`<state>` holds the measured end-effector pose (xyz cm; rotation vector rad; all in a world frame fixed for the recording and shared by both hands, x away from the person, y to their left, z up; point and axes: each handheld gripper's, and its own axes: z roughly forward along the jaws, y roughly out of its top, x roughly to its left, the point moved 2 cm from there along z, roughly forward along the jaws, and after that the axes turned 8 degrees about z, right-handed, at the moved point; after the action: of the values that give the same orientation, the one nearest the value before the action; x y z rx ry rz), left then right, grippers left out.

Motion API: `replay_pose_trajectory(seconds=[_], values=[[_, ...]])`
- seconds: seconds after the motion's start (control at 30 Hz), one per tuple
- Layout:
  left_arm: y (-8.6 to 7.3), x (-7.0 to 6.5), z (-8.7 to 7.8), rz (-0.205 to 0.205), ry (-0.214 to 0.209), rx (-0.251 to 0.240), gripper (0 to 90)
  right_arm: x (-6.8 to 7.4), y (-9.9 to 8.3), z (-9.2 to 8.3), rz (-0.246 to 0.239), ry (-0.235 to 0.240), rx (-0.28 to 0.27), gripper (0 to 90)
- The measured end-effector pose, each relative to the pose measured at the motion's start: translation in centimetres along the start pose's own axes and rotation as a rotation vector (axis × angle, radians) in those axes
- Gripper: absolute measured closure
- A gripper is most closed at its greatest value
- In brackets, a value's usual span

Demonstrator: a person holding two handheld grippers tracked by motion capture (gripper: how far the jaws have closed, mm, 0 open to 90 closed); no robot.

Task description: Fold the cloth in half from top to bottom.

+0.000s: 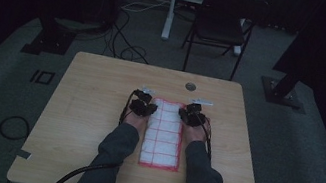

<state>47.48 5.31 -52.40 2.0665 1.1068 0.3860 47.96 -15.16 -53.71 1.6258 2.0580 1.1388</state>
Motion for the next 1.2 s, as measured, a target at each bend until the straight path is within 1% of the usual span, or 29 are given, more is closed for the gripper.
replay_pose_trajectory(seconds=[0.33,0.53,0.63,0.73,0.8,0.9,1.2], values=[[0.9,-0.4,-1.1,0.021,-0.011,-0.038,85.6,0.1,0.7,-1.2,-0.023,0.017,-0.033,85.8],[1.3,-0.6,-2.0,0.040,-0.019,-0.063,85.4,0.1,1.2,-2.2,-0.024,0.031,-0.062,85.7],[1.1,-0.8,-2.5,0.053,-0.024,-0.076,85.4,0.2,1.2,-2.6,-0.024,0.048,-0.072,85.6],[0.9,-0.8,-3.0,0.051,-0.030,-0.091,85.3,0.4,1.1,-3.0,-0.032,0.061,-0.080,85.6],[0.8,-0.9,-3.3,0.059,-0.033,-0.096,85.2,0.5,0.9,-3.4,-0.034,0.070,-0.087,85.6],[0.6,-1.0,-3.7,0.069,-0.037,-0.105,85.1,0.7,0.7,-3.9,-0.048,0.081,-0.095,85.6],[-0.2,-1.4,-4.8,0.083,-0.042,-0.129,84.8,1.2,0.3,-5.1,-0.080,0.101,-0.109,85.6]])
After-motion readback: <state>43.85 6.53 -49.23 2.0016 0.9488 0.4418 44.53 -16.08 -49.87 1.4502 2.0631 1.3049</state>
